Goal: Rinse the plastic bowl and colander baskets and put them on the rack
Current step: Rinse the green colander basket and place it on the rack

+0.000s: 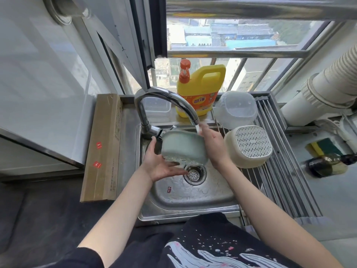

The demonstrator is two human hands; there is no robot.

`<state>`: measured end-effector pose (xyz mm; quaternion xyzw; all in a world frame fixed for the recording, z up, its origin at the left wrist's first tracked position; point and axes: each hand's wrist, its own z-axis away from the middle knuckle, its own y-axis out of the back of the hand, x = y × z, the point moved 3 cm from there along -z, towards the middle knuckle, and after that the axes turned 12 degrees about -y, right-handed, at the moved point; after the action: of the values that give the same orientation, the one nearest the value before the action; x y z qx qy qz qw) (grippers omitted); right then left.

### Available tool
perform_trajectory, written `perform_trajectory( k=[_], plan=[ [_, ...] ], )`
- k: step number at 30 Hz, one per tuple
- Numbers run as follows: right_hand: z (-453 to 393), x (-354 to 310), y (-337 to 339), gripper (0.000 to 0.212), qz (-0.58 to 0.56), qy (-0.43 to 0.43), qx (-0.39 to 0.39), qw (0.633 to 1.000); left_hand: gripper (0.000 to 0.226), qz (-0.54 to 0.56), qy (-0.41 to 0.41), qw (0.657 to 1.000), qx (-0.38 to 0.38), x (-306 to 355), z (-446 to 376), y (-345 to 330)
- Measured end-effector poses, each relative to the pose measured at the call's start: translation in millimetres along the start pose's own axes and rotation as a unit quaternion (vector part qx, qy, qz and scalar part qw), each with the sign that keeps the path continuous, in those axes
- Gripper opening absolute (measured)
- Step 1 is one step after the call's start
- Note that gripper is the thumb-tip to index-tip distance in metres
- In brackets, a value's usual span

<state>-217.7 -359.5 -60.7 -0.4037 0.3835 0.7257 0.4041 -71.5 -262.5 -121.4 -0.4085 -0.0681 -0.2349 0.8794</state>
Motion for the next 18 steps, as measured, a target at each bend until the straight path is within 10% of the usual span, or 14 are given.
perform_trajectory(
  k=[9, 18],
  plan=[
    [17, 21, 34, 0.047, 0.141, 0.057, -0.026, 0.988, 0.038, -0.194, 0.004, 0.975, -0.111, 14, -1, -12],
    [22, 17, 38, 0.038, 0.062, 0.076, -0.010, 0.995, 0.095, -0.087, -0.092, 0.978, -0.166, -3, -9, -10]
  ],
)
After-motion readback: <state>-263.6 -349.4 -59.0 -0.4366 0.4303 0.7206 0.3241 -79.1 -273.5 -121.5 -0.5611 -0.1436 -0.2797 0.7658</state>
